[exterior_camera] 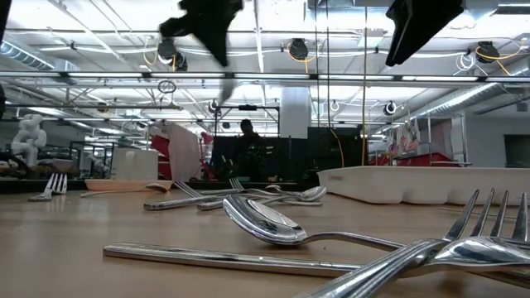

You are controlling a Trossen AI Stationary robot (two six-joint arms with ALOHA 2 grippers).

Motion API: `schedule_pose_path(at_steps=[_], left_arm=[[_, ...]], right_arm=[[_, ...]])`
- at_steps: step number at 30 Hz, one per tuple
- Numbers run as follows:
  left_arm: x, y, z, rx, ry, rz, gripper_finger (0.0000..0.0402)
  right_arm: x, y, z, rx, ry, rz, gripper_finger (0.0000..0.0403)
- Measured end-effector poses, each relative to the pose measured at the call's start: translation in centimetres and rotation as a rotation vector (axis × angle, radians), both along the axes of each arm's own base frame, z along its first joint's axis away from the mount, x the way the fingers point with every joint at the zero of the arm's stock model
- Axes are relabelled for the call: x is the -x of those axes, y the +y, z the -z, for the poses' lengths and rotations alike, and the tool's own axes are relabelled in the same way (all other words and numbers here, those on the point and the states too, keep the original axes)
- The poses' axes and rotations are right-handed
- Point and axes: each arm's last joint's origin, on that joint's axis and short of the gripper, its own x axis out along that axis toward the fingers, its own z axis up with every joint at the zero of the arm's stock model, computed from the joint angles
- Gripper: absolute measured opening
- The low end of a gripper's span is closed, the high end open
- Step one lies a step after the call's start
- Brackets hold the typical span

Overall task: Sort silverware
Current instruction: Put the silver fork into the white cutlery tray

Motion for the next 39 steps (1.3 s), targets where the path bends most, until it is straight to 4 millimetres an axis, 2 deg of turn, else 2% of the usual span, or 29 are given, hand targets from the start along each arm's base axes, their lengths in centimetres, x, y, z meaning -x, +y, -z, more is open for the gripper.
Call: schedule_pose_path(at_steps=[4,10,14,18,22,26,32,39], left_arm=[[-1.5,0.3,-1.7,-0.109,-0.137,0.160,0.0001],[-3.2,1.0,-3.3,-0.252,-0.283,0.425,0.0001],[-4.2,1.2,-4.6,-0.235,-0.456,0.600,0.0001],[-4.5,1.3,-5.1,-0.227,-0.539,0.690,0.0000],[-4.6,1.1,-5.5,-0.229,-0.585,0.755,0.0000],[-4.7,0.8,-5.7,-0.187,-0.626,0.823,0.0000],[-4.8,0.2,-6.0,-0.160,-0.676,0.881,0.0000],[-5.0,-0.9,-6.9,-0.135,-0.792,0.968,0.0000]], right_arm=[[1.5,-0.5,-1.4,-0.018,-0.058,0.039,0.0185],[5.3,-1.3,-4.6,-0.082,-0.202,0.018,0.0185],[7.5,-2.3,-6.6,-0.090,-0.321,-0.034,0.0185],[8.8,-2.9,-8.5,-0.090,-0.486,-0.107,0.0187],[8.8,-2.9,-9.2,-0.038,-0.528,-0.191,0.0201],[7.6,-2.7,-8.9,0.047,-0.481,-0.271,0.0218],[6.8,-3.1,-8.5,-0.016,-0.435,-0.304,0.0222],[7.3,-3.3,-8.8,-0.023,-0.448,-0.323,0.0220]])
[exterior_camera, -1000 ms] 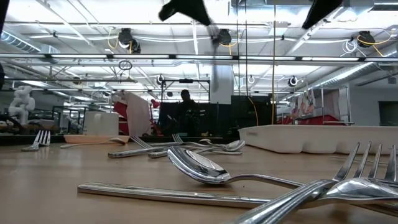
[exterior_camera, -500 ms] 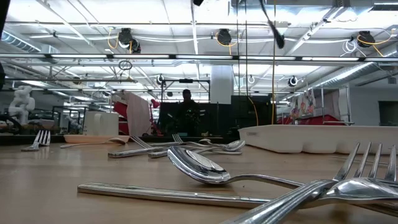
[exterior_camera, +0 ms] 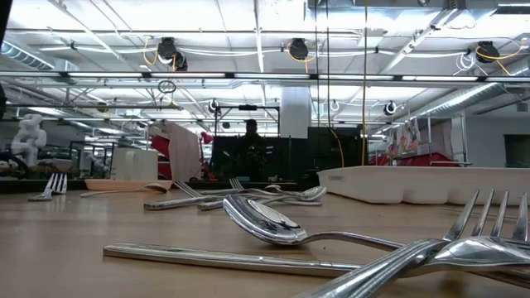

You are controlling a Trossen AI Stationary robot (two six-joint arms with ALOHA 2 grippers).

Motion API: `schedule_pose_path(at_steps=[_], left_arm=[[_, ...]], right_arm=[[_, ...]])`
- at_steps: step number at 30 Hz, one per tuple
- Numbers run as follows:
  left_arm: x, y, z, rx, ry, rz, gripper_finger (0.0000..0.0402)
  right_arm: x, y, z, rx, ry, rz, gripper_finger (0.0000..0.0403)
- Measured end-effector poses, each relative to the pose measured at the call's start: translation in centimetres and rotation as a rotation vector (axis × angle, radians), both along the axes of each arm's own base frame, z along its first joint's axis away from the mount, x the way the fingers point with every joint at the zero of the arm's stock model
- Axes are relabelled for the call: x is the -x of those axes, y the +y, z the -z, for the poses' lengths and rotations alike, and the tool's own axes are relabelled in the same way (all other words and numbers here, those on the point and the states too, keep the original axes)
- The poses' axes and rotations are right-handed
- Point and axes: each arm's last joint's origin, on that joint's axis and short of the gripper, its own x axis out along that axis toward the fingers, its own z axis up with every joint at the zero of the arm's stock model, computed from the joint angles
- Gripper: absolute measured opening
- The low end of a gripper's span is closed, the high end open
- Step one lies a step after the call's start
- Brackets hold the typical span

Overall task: Sort silverware
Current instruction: Put the silver fork into the white cutlery tray

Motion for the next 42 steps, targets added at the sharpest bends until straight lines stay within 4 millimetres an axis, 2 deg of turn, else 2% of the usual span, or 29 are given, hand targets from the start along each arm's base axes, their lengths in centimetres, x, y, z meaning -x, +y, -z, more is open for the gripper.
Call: schedule_pose_path(at_steps=[8,11,16,20,25,31,36,40,42], left_arm=[[0.0,0.0,-0.1,0.001,-0.013,0.001,0.0000],[-0.1,0.0,-0.2,0.001,-0.024,0.002,0.0000],[-0.1,0.0,-0.2,0.001,-0.023,0.002,0.0000],[-0.1,0.0,-0.2,-0.002,-0.024,-0.001,0.0000],[-0.1,0.1,-0.2,-0.014,-0.021,-0.024,0.0001],[0.5,1.4,0.8,-0.092,0.101,-0.200,0.0041],[1.8,3.0,1.5,-0.196,0.243,-0.460,0.0079],[2.5,4.1,2.0,-0.186,0.331,-0.686,0.0085],[2.7,4.3,2.4,-0.165,0.363,-0.721,0.0085]], right_arm=[[-0.1,0.1,0.1,-0.017,0.013,-0.030,0.0218],[-0.1,0.1,0.1,-0.014,0.018,-0.029,0.0199],[-0.2,-0.3,0.5,0.001,0.053,-0.005,0.0129],[-0.3,-0.5,0.7,0.015,0.080,0.002,0.0023],[-0.7,-0.5,0.9,0.058,0.090,0.039,0.0004],[-0.7,-1.0,1.3,0.102,0.080,0.244,0.0001],[0.8,-1.8,2.1,0.135,0.145,0.452,0.0000],[2.0,-2.9,3.5,0.090,0.271,0.726,0.0000],[1.7,-3.1,4.4,0.033,0.313,0.844,0.0000]])
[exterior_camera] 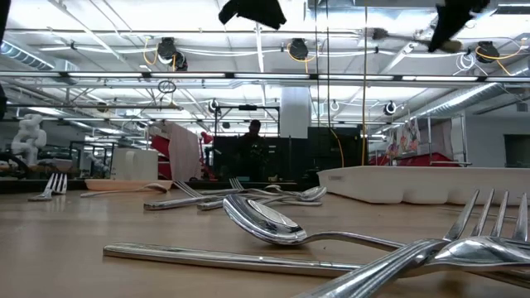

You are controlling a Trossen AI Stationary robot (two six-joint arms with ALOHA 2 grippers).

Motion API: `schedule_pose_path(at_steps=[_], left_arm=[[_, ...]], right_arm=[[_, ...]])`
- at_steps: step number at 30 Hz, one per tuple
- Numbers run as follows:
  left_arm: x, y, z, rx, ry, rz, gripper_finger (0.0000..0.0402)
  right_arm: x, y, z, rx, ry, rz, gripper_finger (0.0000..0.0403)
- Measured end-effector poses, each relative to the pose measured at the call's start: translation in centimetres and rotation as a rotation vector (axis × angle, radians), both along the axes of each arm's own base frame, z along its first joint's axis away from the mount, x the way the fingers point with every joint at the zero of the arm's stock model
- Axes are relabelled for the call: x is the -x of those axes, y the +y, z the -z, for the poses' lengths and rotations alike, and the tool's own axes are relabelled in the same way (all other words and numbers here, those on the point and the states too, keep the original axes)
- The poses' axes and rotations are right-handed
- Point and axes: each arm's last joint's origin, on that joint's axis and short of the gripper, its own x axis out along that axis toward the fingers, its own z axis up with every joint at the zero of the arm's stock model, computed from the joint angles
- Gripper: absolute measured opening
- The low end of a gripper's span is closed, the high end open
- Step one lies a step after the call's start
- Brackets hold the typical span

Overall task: Sort silverware
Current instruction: Put the silver fork into the white cutlery tray

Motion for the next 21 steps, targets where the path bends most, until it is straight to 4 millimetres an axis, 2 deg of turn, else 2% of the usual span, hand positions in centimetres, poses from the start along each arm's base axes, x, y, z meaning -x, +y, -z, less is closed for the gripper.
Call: schedule_pose_path(at_steps=[4,7,11,14,18,21], left_arm=[[0.3,-0.1,0.2,0.014,0.031,-0.008,0.0085],[0.4,-0.3,0.5,0.033,0.054,-0.017,0.0085],[0.7,-0.4,0.8,0.054,0.091,-0.029,0.0085],[0.9,-0.6,1.1,0.063,0.128,-0.018,0.0086],[1.2,-0.7,1.4,0.074,0.168,-0.005,0.0086],[1.3,-0.8,1.5,0.085,0.186,0.007,0.0086]], right_arm=[[-2.3,-0.3,2.4,-0.117,0.041,0.103,0.0000],[-4.5,-0.7,5.4,-0.150,0.233,0.217,0.0000],[-7.6,-0.9,9.6,-0.249,0.428,0.282,0.0000],[-9.6,-1.2,12.9,-0.243,0.567,0.325,0.0000],[-11.1,-1.6,15.9,-0.314,0.719,0.364,0.0000],[-12.0,-2.0,17.2,-0.315,0.777,0.361,0.0000]])
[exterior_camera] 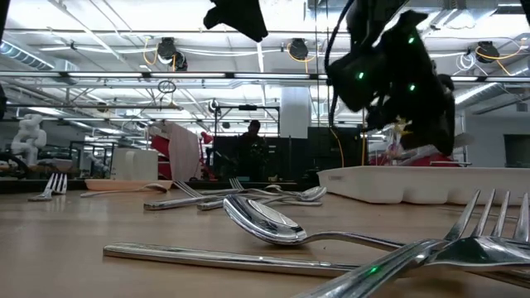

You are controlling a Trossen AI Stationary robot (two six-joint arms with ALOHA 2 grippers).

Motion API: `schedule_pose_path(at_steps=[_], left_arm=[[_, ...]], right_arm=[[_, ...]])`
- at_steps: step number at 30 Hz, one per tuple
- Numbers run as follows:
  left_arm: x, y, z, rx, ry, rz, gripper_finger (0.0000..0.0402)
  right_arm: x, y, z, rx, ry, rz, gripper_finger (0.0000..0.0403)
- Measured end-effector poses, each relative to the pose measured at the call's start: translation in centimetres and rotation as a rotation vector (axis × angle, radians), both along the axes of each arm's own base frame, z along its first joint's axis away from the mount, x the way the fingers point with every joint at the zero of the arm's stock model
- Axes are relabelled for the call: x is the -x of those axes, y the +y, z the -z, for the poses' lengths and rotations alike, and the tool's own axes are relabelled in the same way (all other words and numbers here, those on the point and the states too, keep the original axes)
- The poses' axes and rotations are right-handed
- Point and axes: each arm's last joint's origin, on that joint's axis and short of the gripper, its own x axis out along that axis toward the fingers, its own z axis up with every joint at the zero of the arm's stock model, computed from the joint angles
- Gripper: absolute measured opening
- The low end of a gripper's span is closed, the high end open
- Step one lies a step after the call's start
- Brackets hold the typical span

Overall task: Sort silverware
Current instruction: Put the silver fork into the white cutlery tray

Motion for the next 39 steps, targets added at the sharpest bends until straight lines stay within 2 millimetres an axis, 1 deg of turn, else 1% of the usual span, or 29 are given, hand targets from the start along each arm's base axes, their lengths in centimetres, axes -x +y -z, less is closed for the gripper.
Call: schedule_pose_path(at_steps=[3,6,13,20,26,30,33,39], left_arm=[[0.1,0.0,0.1,0.002,0.009,0.001,0.0086],[0.1,0.0,0.1,0.013,0.018,0.010,0.0086],[0.2,-0.1,0.2,0.023,0.031,0.028,0.0086],[0.2,0.0,0.2,0.008,0.039,0.048,0.0086],[0.2,0.0,0.2,-0.003,0.044,0.059,0.0086],[0.2,0.0,0.2,-0.005,0.045,0.062,0.0086],[0.2,0.0,0.2,-0.005,0.045,0.062,0.0086],[0.2,0.0,0.2,-0.005,0.045,0.061,0.0086]], right_arm=[[-0.9,-0.7,0.3,-0.023,0.007,-0.003,0.0000],[-1.4,-1.9,0.4,-0.044,0.012,0.010,0.0000],[-1.1,-5.2,0.5,-0.131,0.015,0.037,0.0000],[-0.7,-7.2,0.5,-0.160,0.022,0.064,0.0000],[-1.0,-7.6,0.8,-0.165,-0.031,0.058,0.0000],[-1.5,-7.4,1.1,-0.194,-0.079,0.040,0.0014],[-1.8,-7.3,1.2,-0.216,-0.108,0.030,0.0036],[-2.1,-6.7,1.3,-0.229,-0.118,-0.020,0.0097]])
